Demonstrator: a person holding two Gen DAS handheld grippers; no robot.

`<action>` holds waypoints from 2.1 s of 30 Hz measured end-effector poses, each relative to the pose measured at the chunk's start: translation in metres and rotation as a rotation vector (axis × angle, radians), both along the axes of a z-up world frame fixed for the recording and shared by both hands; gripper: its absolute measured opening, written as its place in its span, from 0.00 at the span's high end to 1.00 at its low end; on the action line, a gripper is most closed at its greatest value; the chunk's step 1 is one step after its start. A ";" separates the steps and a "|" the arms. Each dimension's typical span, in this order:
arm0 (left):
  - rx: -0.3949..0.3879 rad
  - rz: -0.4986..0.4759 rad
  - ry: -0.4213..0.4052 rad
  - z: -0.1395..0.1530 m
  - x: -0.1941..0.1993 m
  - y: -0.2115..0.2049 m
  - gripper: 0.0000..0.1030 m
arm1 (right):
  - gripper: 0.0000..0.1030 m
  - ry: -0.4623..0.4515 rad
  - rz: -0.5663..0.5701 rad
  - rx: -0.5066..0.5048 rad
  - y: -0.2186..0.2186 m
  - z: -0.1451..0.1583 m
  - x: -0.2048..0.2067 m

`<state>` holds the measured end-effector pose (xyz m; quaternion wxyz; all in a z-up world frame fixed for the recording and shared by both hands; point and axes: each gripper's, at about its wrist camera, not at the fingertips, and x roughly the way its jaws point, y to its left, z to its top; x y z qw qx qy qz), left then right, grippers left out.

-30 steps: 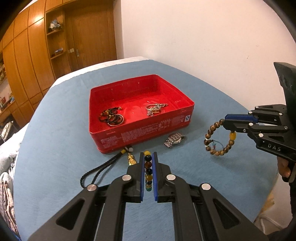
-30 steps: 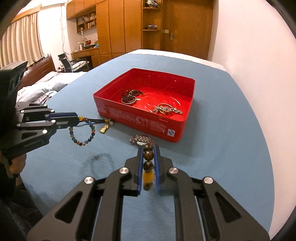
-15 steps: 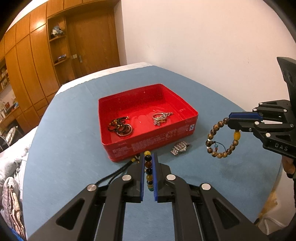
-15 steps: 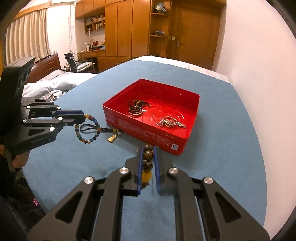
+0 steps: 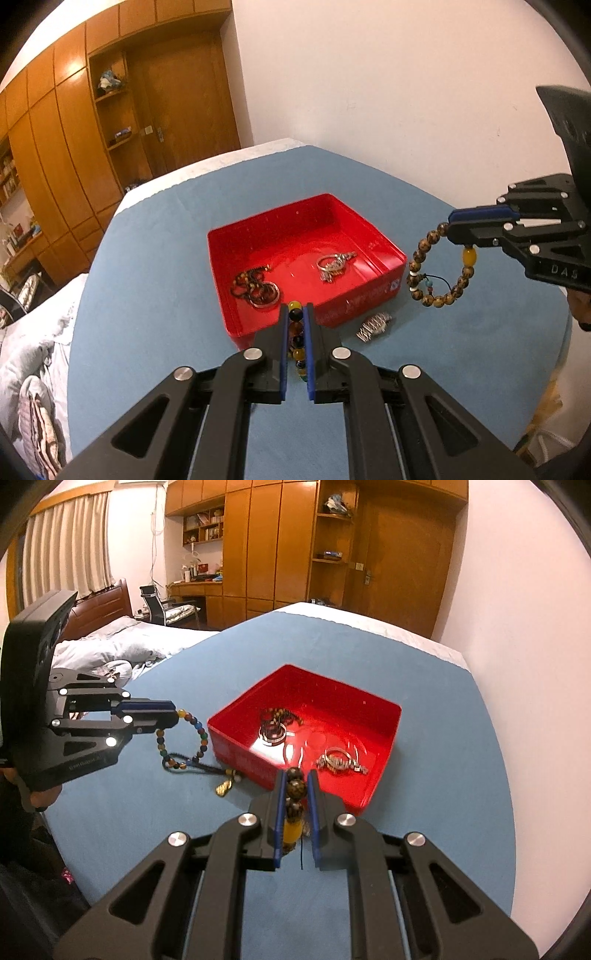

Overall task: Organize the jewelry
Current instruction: 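Carry both bead bracelets into the red tray and open both tools, then withdraw both open tools from the tray toward the keychain and watch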

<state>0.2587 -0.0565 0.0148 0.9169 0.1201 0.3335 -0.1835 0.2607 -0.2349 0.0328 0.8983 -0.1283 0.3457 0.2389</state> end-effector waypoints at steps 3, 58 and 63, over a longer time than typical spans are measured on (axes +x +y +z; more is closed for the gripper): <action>0.006 -0.008 -0.004 0.008 0.013 0.000 0.93 | 0.91 0.008 0.005 0.001 0.002 0.007 0.020; 0.074 0.017 0.094 -0.075 0.060 0.018 0.37 | 0.37 0.072 -0.103 0.057 -0.015 -0.065 0.025; 0.063 0.019 0.104 -0.089 0.029 0.023 0.33 | 0.36 0.145 -0.137 0.100 -0.014 -0.099 0.002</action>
